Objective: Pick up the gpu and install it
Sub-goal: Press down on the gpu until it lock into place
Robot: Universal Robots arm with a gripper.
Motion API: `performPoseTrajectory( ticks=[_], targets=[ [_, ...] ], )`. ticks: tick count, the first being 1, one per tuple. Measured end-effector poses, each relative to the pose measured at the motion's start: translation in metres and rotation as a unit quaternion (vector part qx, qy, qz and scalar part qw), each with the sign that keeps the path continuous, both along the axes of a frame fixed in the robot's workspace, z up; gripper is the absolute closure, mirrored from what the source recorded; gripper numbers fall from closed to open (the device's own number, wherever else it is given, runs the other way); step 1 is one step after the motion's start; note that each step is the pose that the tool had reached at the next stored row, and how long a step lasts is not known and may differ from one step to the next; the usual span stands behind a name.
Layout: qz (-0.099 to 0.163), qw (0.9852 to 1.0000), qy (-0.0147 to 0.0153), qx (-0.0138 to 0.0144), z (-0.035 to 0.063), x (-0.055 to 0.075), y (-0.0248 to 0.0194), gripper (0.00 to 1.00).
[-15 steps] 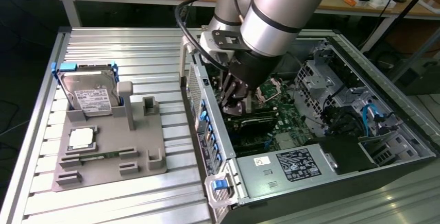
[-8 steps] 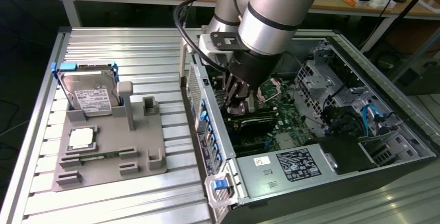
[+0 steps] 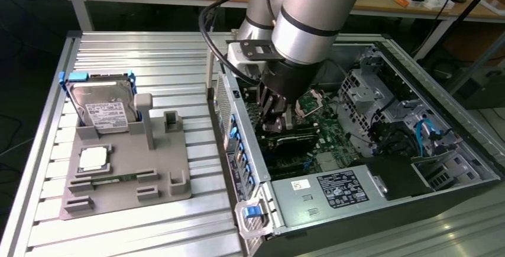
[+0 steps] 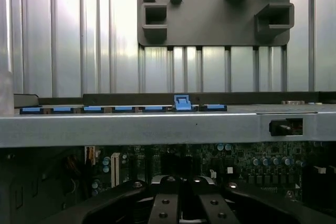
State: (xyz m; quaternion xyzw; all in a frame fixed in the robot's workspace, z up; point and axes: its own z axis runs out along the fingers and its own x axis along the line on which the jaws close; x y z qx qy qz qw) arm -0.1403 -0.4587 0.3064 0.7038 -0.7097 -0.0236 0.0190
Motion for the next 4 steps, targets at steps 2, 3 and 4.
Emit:
performPoseTrajectory(
  ticks=[2, 3, 4],
  targets=[
    [0.0, 1.0, 0.0, 0.0, 0.0, 0.0, 0.0, 0.89],
    [0.0, 1.0, 0.0, 0.0, 0.0, 0.0, 0.0, 0.89],
    [0.0, 1.0, 0.0, 0.0, 0.0, 0.0, 0.0, 0.89]
  ],
)
